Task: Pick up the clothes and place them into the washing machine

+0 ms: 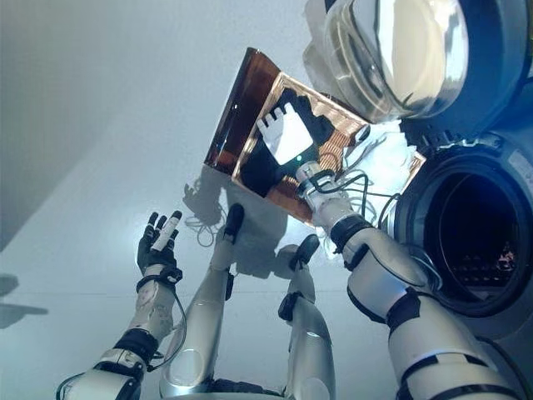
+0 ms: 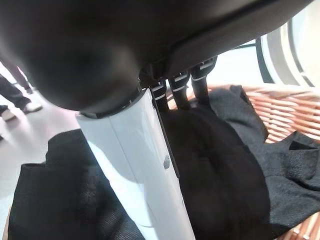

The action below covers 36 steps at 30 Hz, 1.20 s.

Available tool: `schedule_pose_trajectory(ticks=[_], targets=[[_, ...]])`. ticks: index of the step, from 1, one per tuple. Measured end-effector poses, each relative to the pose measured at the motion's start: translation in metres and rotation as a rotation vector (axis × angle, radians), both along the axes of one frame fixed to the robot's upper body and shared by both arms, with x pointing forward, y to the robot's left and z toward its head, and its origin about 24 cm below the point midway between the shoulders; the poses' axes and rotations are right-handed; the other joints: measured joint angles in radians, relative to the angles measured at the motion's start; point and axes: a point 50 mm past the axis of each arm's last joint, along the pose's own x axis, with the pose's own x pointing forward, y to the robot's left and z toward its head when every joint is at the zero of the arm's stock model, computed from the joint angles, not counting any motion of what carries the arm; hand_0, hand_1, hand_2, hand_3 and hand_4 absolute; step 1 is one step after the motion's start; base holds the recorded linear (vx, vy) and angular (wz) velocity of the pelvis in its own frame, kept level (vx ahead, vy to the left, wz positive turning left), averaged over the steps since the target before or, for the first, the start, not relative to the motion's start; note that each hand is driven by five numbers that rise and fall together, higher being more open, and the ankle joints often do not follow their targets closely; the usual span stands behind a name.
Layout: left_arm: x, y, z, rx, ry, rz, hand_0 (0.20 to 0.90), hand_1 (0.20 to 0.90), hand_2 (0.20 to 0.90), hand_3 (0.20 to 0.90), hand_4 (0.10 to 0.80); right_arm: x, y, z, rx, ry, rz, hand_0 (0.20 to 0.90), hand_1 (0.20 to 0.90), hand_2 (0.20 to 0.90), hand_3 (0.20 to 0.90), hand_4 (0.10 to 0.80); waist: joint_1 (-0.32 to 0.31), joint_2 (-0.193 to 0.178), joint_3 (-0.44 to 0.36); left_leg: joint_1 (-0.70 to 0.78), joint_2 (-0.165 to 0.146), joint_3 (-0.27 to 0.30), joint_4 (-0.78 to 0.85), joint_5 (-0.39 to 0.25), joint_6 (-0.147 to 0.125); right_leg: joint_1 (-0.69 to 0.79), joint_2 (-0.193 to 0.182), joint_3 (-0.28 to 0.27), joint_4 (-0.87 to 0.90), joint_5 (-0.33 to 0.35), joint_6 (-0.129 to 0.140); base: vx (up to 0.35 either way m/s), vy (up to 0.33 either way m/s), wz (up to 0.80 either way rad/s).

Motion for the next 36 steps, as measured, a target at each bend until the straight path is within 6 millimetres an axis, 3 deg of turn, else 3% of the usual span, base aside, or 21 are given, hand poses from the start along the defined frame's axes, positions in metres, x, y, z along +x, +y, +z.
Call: schedule_pose_trajectory(ticks=[11, 12, 14, 15, 22, 36], targets=[[0.006, -0.001, 0.013, -0.035, -0.068, 0.003, 0.9, 0.9, 0.9, 0.9, 0.8, 0.006, -0.008, 0.025, -0.004, -0.075, -0.038, 0.9, 0.9, 0.9, 0.9, 0.8, 0.003, 0.016, 0.018, -0.048, -0.001, -0.025, -0.001, 0.008, -0.001, -0.035, -0.001, -0.022, 0.0, 0.0, 0.0, -0.011, 0.001, 0.06], [0.007, -0.002, 0.015, -0.036, -0.078, 0.001, 0.9, 0.9, 0.9, 0.9, 0.8, 0.006, -0.008, 0.025, -0.004, -0.076, -0.037, 0.527, 0.527, 0.527, 0.527, 0.533, 0.003, 0.016, 0.018, -0.05, -0.001, -0.026, -0.001, 0.008, -0.001, -0.035, -0.001, -0.022, 0.0, 0.0, 0.0, 0.0, 0.0, 0.0], [0.009, -0.003, 0.018, -0.037, -0.098, -0.003, 0.9, 0.9, 0.9, 0.9, 0.8, 0.006, -0.009, 0.028, -0.002, -0.093, -0.031, 0.367, 0.367, 0.367, 0.367, 0.42, 0.002, 0.016, 0.018, -0.058, -0.001, -0.027, -0.001, 0.008, -0.002, -0.043, 0.0, -0.023, 0.0, 0.0, 0.0, 0.0, 0.0, 0.0], [0.009, -0.003, 0.02, -0.037, -0.107, -0.004, 0.9, 0.9, 0.9, 0.9, 0.8, 0.007, -0.009, 0.031, 0.0, -0.106, -0.026, 0.2, 0.2, 0.2, 0.2, 0.3, 0.002, 0.016, 0.018, -0.064, -0.001, -0.027, -0.001, 0.008, -0.002, -0.049, 0.001, -0.022, 0.0, 0.0, 0.0, 0.0, 0.0, 0.0], [0.011, -0.009, 0.022, -0.031, -0.118, -0.039, 0.9, 0.9, 0.9, 0.9, 0.8, 0.01, 0.0, 0.064, 0.022, -0.193, -0.001, 0.2, 0.2, 0.2, 0.2, 0.3, 0.014, 0.017, 0.018, -0.081, -0.002, -0.033, 0.0, 0.015, -0.01, -0.063, -0.001, -0.024, 0.001, 0.0, 0.0, 0.0, 0.012, 0.03], [0.011, -0.007, 0.021, -0.025, -0.116, -0.038, 0.9, 0.9, 0.9, 0.9, 0.8, 0.011, -0.024, 0.047, 0.021, -0.116, -0.092, 0.2, 0.2, 0.2, 0.2, 0.3, 0.021, 0.017, 0.018, -0.034, -0.003, 0.001, 0.017, 0.013, -0.013, -0.013, -0.006, -0.017, 0.009, 0.002, 0.003, 0.002, 0.005, -0.01]])
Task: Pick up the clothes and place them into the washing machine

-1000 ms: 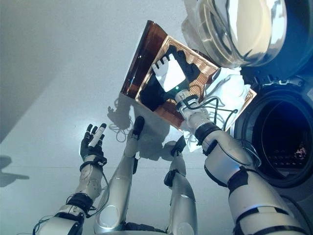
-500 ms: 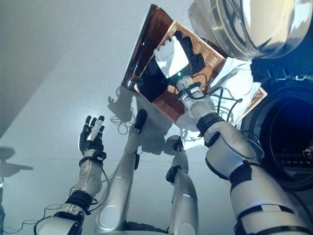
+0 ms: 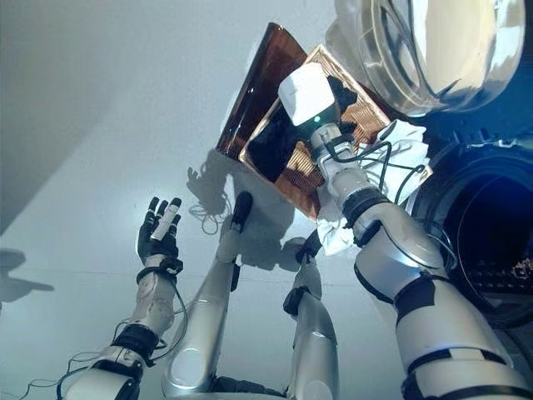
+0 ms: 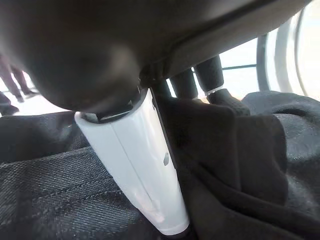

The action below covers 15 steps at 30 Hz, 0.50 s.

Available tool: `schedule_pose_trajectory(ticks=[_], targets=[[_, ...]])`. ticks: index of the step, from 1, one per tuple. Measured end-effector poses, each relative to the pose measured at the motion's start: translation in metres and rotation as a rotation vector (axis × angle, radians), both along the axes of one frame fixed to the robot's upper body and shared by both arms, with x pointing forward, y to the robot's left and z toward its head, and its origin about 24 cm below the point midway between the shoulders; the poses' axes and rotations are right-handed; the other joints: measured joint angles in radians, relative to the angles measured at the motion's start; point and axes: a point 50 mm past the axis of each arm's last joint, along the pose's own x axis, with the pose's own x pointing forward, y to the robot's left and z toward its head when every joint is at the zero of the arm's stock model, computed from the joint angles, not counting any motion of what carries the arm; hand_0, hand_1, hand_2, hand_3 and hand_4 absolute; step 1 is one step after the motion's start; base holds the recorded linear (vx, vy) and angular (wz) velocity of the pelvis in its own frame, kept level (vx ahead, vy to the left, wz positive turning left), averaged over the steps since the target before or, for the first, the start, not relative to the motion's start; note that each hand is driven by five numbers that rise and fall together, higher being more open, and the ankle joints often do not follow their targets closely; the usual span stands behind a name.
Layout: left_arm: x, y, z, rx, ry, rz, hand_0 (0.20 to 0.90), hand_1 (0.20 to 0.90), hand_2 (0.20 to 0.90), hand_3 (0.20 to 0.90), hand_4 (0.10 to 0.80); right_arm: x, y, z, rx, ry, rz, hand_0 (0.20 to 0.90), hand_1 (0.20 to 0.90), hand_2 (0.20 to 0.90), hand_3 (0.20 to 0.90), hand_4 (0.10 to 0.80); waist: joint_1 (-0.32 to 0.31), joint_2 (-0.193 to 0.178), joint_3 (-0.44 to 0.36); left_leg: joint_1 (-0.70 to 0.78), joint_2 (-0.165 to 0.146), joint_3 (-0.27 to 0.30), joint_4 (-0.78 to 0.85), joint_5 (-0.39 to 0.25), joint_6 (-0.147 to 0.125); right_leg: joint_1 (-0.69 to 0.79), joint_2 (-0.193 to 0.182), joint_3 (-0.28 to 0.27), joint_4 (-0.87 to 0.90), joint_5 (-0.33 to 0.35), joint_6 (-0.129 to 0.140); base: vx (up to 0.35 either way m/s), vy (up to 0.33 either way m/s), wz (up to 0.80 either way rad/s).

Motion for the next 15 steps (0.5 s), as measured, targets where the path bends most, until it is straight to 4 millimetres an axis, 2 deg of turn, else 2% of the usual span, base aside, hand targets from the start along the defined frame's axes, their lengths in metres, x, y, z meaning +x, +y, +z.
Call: schedule_pose_trajectory(ticks=[7, 11, 15], targets=[[-0.003, 0.002, -0.008, 0.007, 0.041, 0.011, 0.9, 0.9, 0.9, 0.9, 0.8, -0.003, -0.014, -0.019, 0.051, 0.048, -0.038, 0.2, 0.2, 0.2, 0.2, 0.3, -0.001, 0.0, 0.0, 0.032, -0.002, 0.022, -0.002, 0.006, 0.009, 0.02, -0.002, 0.021, 0.0, 0.008, -0.002, 0.018, 0.009, -0.06], [-0.006, 0.005, -0.014, 0.013, 0.076, 0.023, 0.9, 0.9, 0.9, 0.9, 0.8, -0.009, -0.027, -0.034, 0.215, 0.075, -0.072, 0.2, 0.2, 0.2, 0.2, 0.3, -0.005, 0.0, 0.0, 0.076, -0.002, 0.039, -0.006, 0.003, 0.011, 0.057, -0.003, 0.028, 0.0, 0.008, -0.002, 0.038, 0.022, -0.06], [-0.013, 0.011, -0.026, 0.014, 0.143, 0.06, 0.9, 0.9, 0.9, 0.9, 0.8, -0.016, -0.024, -0.04, 0.351, 0.064, -0.022, 0.2, 0.2, 0.2, 0.2, 0.3, -0.029, 0.0, -0.001, 0.126, -0.002, 0.07, -0.009, -0.008, 0.017, 0.088, -0.001, 0.056, 0.0, 0.012, -0.001, 0.043, 0.026, -0.19]])
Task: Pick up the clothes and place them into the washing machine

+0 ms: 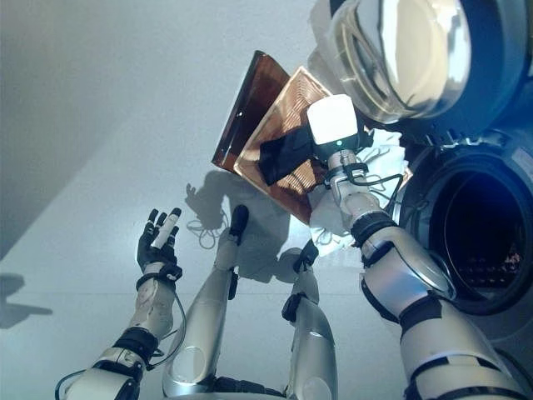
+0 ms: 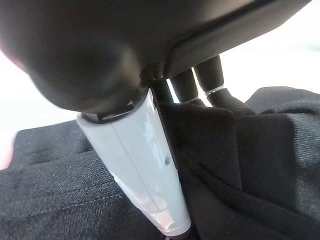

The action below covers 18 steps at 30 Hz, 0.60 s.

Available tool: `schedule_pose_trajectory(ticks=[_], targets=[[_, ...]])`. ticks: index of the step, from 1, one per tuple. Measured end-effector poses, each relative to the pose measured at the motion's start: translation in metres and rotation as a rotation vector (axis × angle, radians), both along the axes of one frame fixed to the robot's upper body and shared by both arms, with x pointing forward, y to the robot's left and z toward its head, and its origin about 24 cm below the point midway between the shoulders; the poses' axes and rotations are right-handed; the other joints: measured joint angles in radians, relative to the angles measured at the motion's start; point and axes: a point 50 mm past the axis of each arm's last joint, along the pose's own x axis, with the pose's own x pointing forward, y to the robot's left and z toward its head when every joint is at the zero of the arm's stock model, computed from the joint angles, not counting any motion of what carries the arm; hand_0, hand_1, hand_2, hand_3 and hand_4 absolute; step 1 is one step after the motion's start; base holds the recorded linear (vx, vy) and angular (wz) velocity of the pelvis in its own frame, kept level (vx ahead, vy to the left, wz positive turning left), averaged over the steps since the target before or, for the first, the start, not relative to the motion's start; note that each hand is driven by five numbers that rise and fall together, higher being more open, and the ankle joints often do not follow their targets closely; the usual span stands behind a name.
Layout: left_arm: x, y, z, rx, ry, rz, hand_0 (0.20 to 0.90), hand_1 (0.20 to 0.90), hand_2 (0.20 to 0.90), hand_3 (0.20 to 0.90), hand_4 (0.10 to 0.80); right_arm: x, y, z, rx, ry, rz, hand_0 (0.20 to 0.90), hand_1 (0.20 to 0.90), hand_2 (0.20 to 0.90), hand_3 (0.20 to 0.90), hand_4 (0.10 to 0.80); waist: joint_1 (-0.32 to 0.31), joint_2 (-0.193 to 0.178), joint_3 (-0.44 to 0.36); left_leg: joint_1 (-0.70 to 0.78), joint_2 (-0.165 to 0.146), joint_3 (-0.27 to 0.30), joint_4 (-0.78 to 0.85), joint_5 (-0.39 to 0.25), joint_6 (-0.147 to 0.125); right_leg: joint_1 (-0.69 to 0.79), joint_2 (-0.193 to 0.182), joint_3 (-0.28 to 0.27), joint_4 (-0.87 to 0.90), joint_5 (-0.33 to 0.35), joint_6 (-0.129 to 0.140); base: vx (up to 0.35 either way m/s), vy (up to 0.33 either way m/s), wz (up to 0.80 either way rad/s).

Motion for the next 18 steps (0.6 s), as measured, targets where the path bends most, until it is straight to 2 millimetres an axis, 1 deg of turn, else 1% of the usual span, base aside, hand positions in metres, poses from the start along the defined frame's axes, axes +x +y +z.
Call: schedule_pose_trajectory(ticks=[5, 7, 10, 12, 13, 14, 17, 18], targets=[[-0.01, 0.011, -0.011, 0.006, 0.07, 0.056, 0.9, 0.9, 0.9, 0.9, 0.8, -0.013, 0.01, -0.013, 0.156, -0.017, 0.081, 0.2, 0.2, 0.2, 0.2, 0.3, -0.026, -0.001, -0.008, 0.077, 0.002, 0.034, -0.012, -0.012, 0.016, 0.053, 0.001, 0.03, 0.0, 0.0, 0.0, 0.064, 0.022, -0.2], [-0.014, 0.017, -0.015, 0.015, 0.091, 0.083, 0.9, 0.9, 0.9, 0.9, 0.8, -0.021, 0.015, -0.015, 0.294, -0.029, 0.134, 0.2, 0.2, 0.2, 0.2, 0.3, -0.048, 0.0, -0.014, 0.098, 0.001, 0.048, -0.012, -0.016, 0.022, 0.069, -0.001, 0.041, 0.0, 0.0, 0.0, 0.053, 0.022, -0.17], [-0.015, 0.017, -0.016, 0.021, 0.11, 0.079, 0.9, 0.9, 0.9, 0.9, 0.8, -0.026, 0.018, -0.017, 0.454, -0.018, 0.173, 0.2, 0.2, 0.2, 0.2, 0.3, -0.052, 0.0, -0.019, 0.114, 0.001, 0.064, -0.012, -0.02, 0.025, 0.074, -0.001, 0.059, 0.002, 0.0, 0.0, 0.045, 0.031, -0.15], [-0.018, 0.018, -0.02, 0.034, 0.133, 0.076, 0.9, 0.9, 0.9, 0.9, 0.8, -0.033, 0.024, -0.023, 0.64, -0.005, 0.213, 0.2, 0.2, 0.2, 0.2, 0.3, -0.058, 0.001, -0.02, 0.134, 0.001, 0.069, -0.012, -0.018, 0.029, 0.088, -0.001, 0.063, 0.002, 0.001, 0.0, 0.032, 0.013, -0.11], [-0.02, 0.018, -0.023, 0.034, 0.151, 0.079, 0.9, 0.9, 0.9, 0.9, 0.8, -0.036, 0.028, -0.03, 0.776, 0.018, 0.237, 0.2, 0.2, 0.2, 0.2, 0.3, -0.063, 0.001, -0.023, 0.15, 0.002, 0.076, -0.013, -0.025, 0.028, 0.101, -0.001, 0.066, 0.002, 0.0, 0.0, 0.031, 0.013, -0.11], [-0.024, 0.018, -0.027, 0.042, 0.175, 0.076, 0.9, 0.9, 0.9, 0.9, 0.8, -0.042, 0.035, -0.037, 0.963, 0.041, 0.272, 0.2, 0.2, 0.2, 0.2, 0.3, -0.073, 0.002, -0.034, 0.154, 0.001, 0.082, -0.013, -0.029, 0.028, 0.103, -0.002, 0.07, 0.002, 0.0, -0.001, 0.02, 0.017, -0.1], [-0.027, 0.018, -0.031, 0.045, 0.207, 0.075, 0.9, 0.9, 0.9, 0.9, 0.8, -0.05, 0.046, -0.051, 1.259, 0.098, 0.311, 0.2, 0.2, 0.2, 0.2, 0.3, -0.079, 0.007, -0.042, 0.162, -0.001, 0.095, -0.013, -0.031, 0.029, 0.103, -0.005, 0.08, 0.002, 0.0, 0.0, 0.016, 0.008, -0.13], [-0.029, 0.016, -0.034, 0.047, 0.224, 0.067, 0.9, 0.9, 0.9, 0.9, 0.8, -0.056, 0.05, -0.061, 1.449, 0.143, 0.335, 0.2, 0.2, 0.2, 0.2, 0.3, -0.079, 0.015, -0.052, 0.162, -0.001, 0.096, -0.013, -0.032, 0.03, 0.103, -0.005, 0.081, 0.002, 0.0, 0.0, 0.0, 0.0, 0.0]])
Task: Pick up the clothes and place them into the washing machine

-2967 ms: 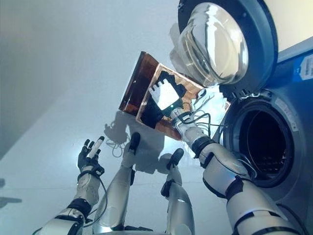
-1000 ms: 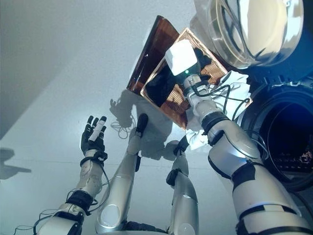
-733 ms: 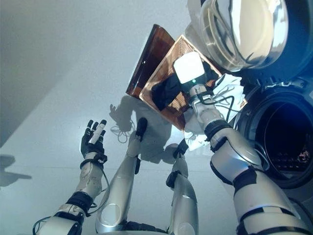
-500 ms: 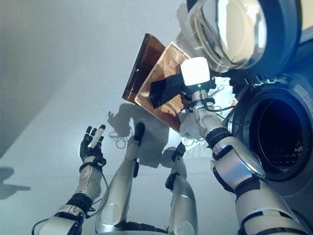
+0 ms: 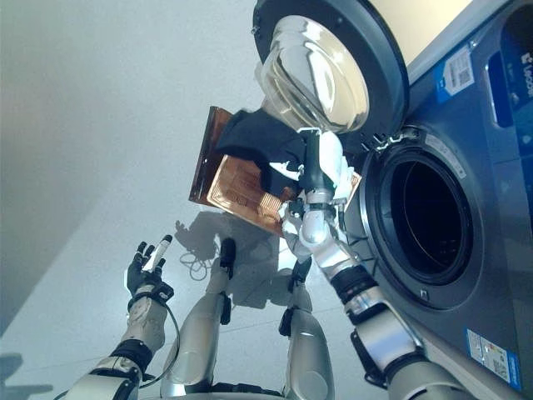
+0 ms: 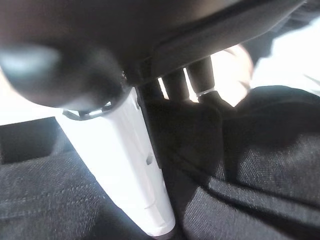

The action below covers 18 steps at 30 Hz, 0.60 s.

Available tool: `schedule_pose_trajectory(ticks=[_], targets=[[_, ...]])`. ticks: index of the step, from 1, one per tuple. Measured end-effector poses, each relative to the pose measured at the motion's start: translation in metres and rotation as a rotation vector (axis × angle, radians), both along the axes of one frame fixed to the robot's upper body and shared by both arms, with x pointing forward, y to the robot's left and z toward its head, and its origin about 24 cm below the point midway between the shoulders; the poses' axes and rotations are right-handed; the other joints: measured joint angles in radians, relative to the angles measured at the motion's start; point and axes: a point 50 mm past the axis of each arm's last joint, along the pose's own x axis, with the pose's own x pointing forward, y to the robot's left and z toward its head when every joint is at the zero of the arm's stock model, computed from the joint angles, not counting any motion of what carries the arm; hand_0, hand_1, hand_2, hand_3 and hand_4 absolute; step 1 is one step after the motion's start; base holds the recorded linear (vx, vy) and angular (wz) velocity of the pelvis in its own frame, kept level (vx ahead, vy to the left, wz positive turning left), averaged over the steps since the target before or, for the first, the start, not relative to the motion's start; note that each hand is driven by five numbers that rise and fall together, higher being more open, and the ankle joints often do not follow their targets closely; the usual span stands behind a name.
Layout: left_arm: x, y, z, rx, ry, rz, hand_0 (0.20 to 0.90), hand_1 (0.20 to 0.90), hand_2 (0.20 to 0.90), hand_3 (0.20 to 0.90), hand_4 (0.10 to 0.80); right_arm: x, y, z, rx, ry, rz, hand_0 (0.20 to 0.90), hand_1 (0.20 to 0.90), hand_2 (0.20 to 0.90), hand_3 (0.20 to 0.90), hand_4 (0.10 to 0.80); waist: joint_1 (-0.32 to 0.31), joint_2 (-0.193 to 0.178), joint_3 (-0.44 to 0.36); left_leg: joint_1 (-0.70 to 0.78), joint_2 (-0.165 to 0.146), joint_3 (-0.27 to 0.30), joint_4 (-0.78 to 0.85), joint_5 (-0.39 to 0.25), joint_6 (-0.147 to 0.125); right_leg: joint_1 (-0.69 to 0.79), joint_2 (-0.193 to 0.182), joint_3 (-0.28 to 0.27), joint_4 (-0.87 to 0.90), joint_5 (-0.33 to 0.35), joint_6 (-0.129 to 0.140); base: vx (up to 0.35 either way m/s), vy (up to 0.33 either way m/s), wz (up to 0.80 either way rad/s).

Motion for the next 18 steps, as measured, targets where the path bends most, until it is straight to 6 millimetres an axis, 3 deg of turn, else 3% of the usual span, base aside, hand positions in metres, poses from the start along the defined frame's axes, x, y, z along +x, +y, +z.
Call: schedule_pose_trajectory(ticks=[7, 10, 18], targets=[[-0.017, -0.013, -0.018, -0.047, 0.077, -0.007, 0.9, 0.9, 0.9, 0.9, 0.8, -0.036, -0.001, -0.073, 0.703, 0.287, 0.031, 0.2, 0.2, 0.2, 0.2, 0.3, -0.011, 0.06, -0.059, 0.003, -0.008, 0.014, -0.001, -0.008, 0.007, -0.003, -0.008, 0.011, -0.003, 0.001, 0.005, 0.008, -0.001, -0.03], [-0.022, -0.015, -0.023, -0.057, 0.101, -0.003, 0.9, 0.9, 0.9, 0.9, 0.8, -0.042, -0.003, -0.083, 0.862, 0.313, 0.001, 0.2, 0.2, 0.2, 0.2, 0.3, -0.026, 0.068, -0.068, 0.005, -0.012, 0.023, -0.001, -0.009, 0.008, -0.005, -0.012, 0.021, -0.003, -0.002, 0.012, 0.017, 0.0, -0.07], [-0.033, -0.023, -0.034, -0.088, 0.154, -0.004, 0.9, 0.9, 0.9, 0.9, 0.8, -0.045, -0.033, -0.097, 1.177, 0.224, -0.191, 0.2, 0.2, 0.2, 0.2, 0.3, -0.04, 0.065, -0.132, 0.003, -0.015, 0.043, -0.002, -0.017, 0.017, -0.02, -0.015, 0.041, -0.003, 0.0, 0.019, 0.021, -0.008, -0.07]])
